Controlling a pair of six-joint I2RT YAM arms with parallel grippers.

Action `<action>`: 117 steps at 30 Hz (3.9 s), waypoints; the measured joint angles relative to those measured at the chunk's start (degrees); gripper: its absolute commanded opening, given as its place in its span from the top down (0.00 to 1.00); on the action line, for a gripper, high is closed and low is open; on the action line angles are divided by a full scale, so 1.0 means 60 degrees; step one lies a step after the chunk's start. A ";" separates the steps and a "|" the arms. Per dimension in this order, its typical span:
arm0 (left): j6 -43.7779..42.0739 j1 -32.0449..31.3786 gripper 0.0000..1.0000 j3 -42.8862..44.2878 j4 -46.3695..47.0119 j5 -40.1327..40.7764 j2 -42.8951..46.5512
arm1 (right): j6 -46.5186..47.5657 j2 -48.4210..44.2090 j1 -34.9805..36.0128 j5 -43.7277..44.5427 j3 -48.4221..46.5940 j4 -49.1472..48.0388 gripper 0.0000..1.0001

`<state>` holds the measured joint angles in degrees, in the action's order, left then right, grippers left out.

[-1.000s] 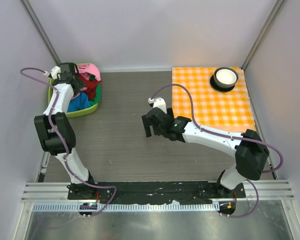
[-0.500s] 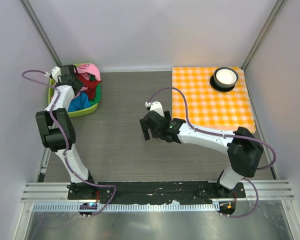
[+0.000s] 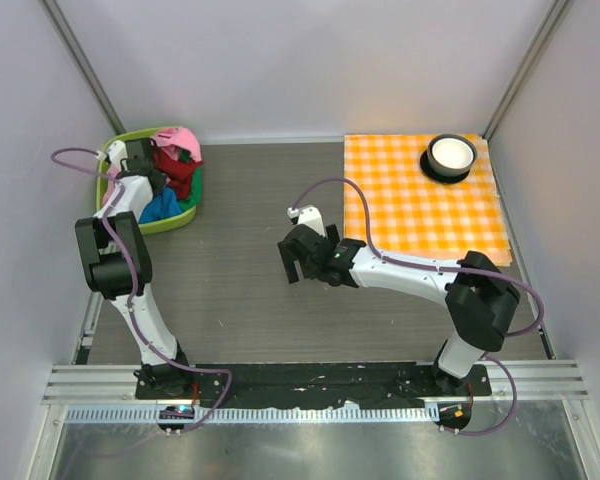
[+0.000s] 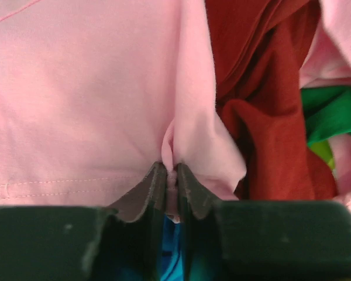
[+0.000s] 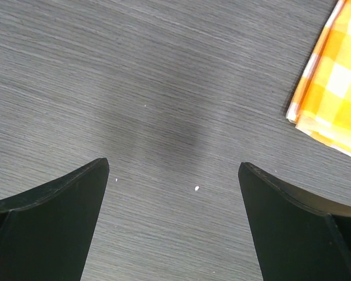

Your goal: Fold and stack the t-shirts

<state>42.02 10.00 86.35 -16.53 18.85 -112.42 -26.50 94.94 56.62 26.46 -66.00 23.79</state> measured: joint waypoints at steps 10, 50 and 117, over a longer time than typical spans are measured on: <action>0.0845 0.0011 1.00 -0.2659 0.0889 -0.0062 0.2142 | -0.0058 0.0477 0.0368 0.0015 -0.0004 -0.0062 0.00; -0.0685 -0.8025 1.00 -0.4495 -0.0066 -0.1861 0.6706 | -0.2193 -0.1665 0.1464 0.3435 0.0040 0.2492 0.00; 0.0903 -0.6339 0.00 -0.5195 -0.0772 -0.0750 0.6135 | 0.0393 0.7734 -0.3963 -0.2889 -1.1020 0.0535 0.00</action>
<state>47.44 -28.03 55.18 -21.17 14.35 -75.61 -24.14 141.34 32.84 9.13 -132.11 27.00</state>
